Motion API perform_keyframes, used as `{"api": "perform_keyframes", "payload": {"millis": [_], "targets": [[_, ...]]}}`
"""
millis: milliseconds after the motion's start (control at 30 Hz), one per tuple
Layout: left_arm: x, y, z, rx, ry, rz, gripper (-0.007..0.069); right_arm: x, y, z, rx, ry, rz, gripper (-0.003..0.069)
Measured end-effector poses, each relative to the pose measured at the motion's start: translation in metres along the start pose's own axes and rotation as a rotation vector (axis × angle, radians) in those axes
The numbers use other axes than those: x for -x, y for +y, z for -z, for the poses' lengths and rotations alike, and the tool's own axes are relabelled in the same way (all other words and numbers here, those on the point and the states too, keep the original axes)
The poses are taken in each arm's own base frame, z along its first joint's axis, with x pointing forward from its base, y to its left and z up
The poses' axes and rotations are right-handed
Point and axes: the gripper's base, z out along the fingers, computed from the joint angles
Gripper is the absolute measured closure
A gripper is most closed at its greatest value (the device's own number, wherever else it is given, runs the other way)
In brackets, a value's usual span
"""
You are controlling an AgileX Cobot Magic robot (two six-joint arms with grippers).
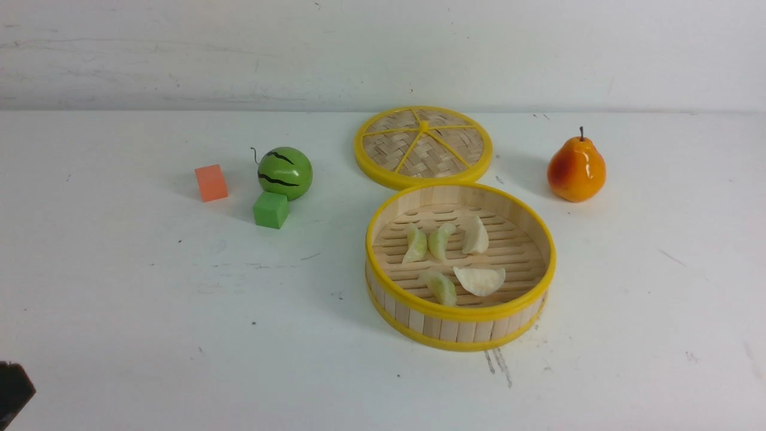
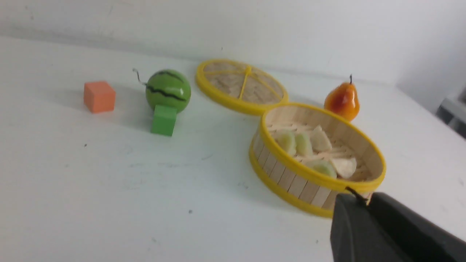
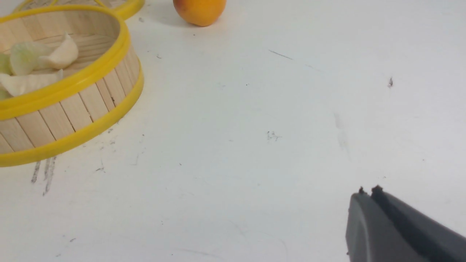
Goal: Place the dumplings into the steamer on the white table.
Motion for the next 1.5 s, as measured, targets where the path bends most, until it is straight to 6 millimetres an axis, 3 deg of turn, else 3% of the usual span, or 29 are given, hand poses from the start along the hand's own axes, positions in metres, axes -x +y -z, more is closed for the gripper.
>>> {"api": "perform_keyframes", "payload": {"millis": [67,233,467,633,933,1500], "targets": [[-0.006,0.002,-0.004,0.010,-0.065,0.014,0.0638,0.000,0.000,0.000,0.000,0.000,0.000,0.0656],[-0.024,0.016,-0.012,0.117,-0.172,-0.045,0.0638,0.000,0.000,0.000,0.000,0.000,0.000,0.0652],[-0.054,0.039,-0.011,0.336,-0.169,-0.065,0.0638,0.000,0.000,0.000,0.000,0.000,-0.001,0.0644],[-0.066,0.044,-0.007,0.374,-0.179,-0.069,0.0638,0.000,0.000,0.000,0.000,0.000,-0.003,0.0638],[-0.094,0.051,-0.003,0.444,0.111,-0.093,0.0638,0.000,0.000,0.000,0.000,0.000,-0.002,0.0627],[-0.095,0.055,-0.001,0.535,0.117,-0.072,0.0638,0.000,0.000,0.000,0.000,0.000,-0.002,0.0614]]}}
